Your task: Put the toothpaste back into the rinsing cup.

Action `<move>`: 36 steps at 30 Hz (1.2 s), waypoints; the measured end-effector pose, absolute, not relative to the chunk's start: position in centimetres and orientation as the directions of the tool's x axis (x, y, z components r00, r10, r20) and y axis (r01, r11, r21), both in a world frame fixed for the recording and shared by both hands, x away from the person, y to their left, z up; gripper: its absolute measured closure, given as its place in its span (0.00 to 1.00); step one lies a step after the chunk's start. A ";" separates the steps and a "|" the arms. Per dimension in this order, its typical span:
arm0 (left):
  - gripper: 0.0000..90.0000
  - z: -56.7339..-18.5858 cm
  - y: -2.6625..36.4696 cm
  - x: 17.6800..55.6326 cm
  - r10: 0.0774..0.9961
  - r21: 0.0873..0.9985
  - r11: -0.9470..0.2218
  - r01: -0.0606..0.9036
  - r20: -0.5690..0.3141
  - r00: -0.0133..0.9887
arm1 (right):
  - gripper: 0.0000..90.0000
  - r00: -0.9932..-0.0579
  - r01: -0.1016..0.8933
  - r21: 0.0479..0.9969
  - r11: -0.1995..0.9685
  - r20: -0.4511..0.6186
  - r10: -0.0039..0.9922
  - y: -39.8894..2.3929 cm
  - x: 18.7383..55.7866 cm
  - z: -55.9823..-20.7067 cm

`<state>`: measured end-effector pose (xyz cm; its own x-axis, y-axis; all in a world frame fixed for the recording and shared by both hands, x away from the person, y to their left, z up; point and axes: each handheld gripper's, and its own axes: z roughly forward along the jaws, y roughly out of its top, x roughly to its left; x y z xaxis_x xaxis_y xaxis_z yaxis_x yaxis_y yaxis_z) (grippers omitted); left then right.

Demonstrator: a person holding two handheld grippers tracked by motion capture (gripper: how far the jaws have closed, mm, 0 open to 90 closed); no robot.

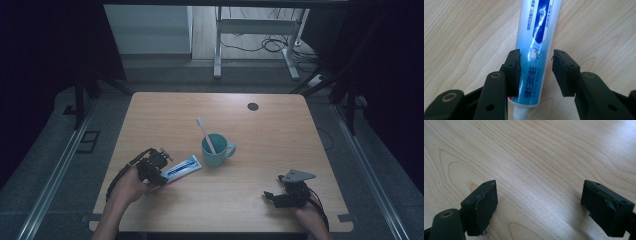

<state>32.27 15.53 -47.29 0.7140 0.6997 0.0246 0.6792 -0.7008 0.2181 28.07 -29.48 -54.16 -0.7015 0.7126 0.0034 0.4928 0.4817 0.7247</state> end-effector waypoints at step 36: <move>0.53 -50.0 13.7 34.7 0.690 0.080 -0.722 0.688 0.003 0.724 | 0.15 -0.701 0.493 0.725 0.481 0.003 0.713 -29.5 28.1 -54.2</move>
<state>34.72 13.72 -49.95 0.7237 0.6901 0.0034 0.6876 -0.7216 0.0805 28.07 -29.47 -54.17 -0.7010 0.7131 0.0034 0.4927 0.4809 0.7253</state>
